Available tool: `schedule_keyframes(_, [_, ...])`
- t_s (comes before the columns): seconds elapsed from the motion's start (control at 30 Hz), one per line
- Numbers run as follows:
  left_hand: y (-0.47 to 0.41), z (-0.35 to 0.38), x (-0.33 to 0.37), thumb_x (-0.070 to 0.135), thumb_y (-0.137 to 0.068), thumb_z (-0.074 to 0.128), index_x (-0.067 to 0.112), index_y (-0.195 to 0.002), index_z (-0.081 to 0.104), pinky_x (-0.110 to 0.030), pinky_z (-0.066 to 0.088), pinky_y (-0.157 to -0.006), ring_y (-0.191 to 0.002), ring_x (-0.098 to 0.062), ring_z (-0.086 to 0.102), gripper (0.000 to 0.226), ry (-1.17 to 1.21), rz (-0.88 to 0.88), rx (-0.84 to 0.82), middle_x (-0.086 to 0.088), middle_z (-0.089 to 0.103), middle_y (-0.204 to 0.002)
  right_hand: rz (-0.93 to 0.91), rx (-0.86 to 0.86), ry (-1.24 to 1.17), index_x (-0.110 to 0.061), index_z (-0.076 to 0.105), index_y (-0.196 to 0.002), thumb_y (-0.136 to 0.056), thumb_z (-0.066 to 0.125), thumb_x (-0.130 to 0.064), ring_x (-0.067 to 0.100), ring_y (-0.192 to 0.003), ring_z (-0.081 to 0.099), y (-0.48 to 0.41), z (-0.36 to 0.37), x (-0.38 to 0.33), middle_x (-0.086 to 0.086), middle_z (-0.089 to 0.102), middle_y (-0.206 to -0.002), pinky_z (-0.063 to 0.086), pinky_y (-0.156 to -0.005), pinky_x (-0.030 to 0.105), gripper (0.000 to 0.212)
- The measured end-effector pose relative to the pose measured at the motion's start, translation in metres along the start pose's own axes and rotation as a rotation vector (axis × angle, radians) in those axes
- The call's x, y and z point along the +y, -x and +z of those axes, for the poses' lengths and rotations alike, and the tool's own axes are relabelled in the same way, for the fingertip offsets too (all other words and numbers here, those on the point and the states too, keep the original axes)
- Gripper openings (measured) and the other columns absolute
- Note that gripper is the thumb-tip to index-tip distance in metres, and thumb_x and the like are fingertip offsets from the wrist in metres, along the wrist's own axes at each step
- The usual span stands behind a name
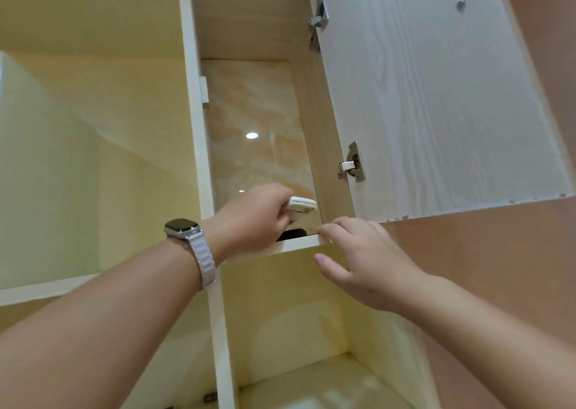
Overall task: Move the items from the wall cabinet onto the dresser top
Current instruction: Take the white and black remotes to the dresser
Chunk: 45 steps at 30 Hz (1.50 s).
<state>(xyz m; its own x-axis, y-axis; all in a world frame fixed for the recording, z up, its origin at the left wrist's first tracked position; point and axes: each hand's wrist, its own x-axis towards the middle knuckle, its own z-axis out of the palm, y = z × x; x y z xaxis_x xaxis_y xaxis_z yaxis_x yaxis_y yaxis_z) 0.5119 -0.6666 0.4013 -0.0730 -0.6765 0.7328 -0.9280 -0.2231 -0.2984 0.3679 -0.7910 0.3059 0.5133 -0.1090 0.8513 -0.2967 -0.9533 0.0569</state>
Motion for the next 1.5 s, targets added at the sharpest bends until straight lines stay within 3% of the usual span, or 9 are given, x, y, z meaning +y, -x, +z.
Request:
schedule_keyframes(0.17, [0.011,-0.025,0.006,0.031,-0.098,0.047,0.018,-0.1,0.055,-0.038,0.044,-0.055,-0.064,-0.026,0.055,0.016,0.025,0.039,0.342,0.002,0.06,-0.072,0.016,-0.041,-0.051,-0.029,0.046,-0.131,-0.094,0.039,-0.054,0.012,-0.112,0.045,-0.008,-0.008,-0.01,-0.01,0.05,-0.123,0.035,-0.094,0.028,0.045])
schedule_keyframes(0.33, [0.026,-0.057,0.008,0.035,-0.094,0.048,0.013,-0.092,0.054,-0.042,0.047,-0.053,-0.06,-0.025,0.057,0.022,0.101,0.091,0.58,-0.001,0.06,-0.07,0.049,-0.187,-0.162,-0.033,0.043,-0.135,-0.091,0.038,-0.063,0.01,-0.118,0.047,-0.038,-0.015,-0.02,-0.013,0.046,-0.131,0.043,-0.097,0.035,0.054])
schedule_keyframes(0.47, [0.044,-0.066,0.009,0.035,-0.091,0.048,0.012,-0.089,0.047,-0.034,0.04,-0.046,-0.05,-0.018,0.052,0.023,0.148,0.061,0.719,-0.002,0.055,-0.062,0.046,-0.339,-0.196,-0.039,0.041,-0.137,-0.084,0.039,-0.074,0.013,-0.125,0.046,-0.061,-0.013,-0.027,-0.013,0.046,-0.137,0.041,-0.102,0.037,0.064])
schedule_keyframes(0.57, [0.056,-0.068,0.011,0.036,-0.089,0.048,0.014,-0.087,0.043,-0.034,0.039,-0.045,-0.056,-0.02,0.051,0.022,0.204,0.025,0.771,0.001,0.051,-0.057,0.044,-0.386,-0.162,-0.04,0.056,-0.112,-0.079,0.037,-0.078,0.014,-0.094,0.062,-0.063,-0.01,-0.03,-0.014,0.065,-0.101,0.051,-0.082,0.036,0.054])
schedule_keyframes(0.63, [0.062,-0.067,0.012,0.039,-0.086,0.048,0.021,-0.087,0.04,-0.033,0.039,-0.044,-0.057,-0.018,0.052,0.019,0.239,-0.006,0.803,0.004,0.05,-0.056,0.021,-0.345,-0.174,-0.036,0.058,-0.098,-0.079,0.042,-0.075,0.012,-0.076,0.061,-0.061,-0.009,-0.033,-0.009,0.064,-0.084,0.052,-0.071,0.036,0.047])
schedule_keyframes(0.8, [0.074,-0.058,0.017,0.042,-0.085,0.048,0.031,-0.088,0.037,-0.03,0.04,-0.047,-0.062,-0.015,0.053,0.016,0.273,-0.06,0.819,0.01,0.049,-0.059,-0.037,-0.153,-0.29,-0.029,0.06,-0.094,-0.086,0.06,-0.05,0.01,-0.081,0.056,-0.054,-0.013,-0.045,-0.011,0.06,-0.088,0.052,-0.075,0.037,0.023])
schedule_keyframes(1.03, [0.091,-0.042,0.031,0.045,-0.088,0.062,0.016,-0.087,0.044,-0.037,0.045,-0.05,-0.063,-0.016,0.056,0.034,0.418,-0.218,0.766,-0.001,0.058,-0.067,-0.133,0.06,-0.022,-0.019,0.047,-0.093,-0.093,0.052,-0.038,0.022,-0.08,0.05,-0.027,-0.026,-0.043,-0.004,0.055,-0.088,0.047,-0.067,0.037,0.02])
schedule_keyframes(1.27, [0.108,-0.024,0.066,0.031,-0.08,0.077,0.016,-0.084,0.047,-0.028,0.046,-0.053,-0.067,-0.015,0.056,0.033,0.591,-0.426,0.697,-0.001,0.059,-0.072,0.007,0.092,0.005,-0.014,0.054,-0.101,-0.093,0.046,-0.025,0.029,-0.079,0.054,0.001,-0.02,-0.029,0.001,0.054,-0.092,0.048,-0.065,0.04,0.015])
schedule_keyframes(1.5, [0.132,0.002,0.086,0.024,-0.078,0.077,0.025,-0.087,0.054,-0.024,0.051,-0.058,-0.068,-0.007,0.061,0.025,0.738,-0.533,0.616,0.014,0.064,-0.084,0.123,0.164,-0.265,-0.019,0.059,-0.093,-0.087,0.056,-0.021,0.016,-0.072,0.052,0.048,-0.017,-0.022,-0.006,0.057,-0.079,0.045,-0.063,0.035,0.007])
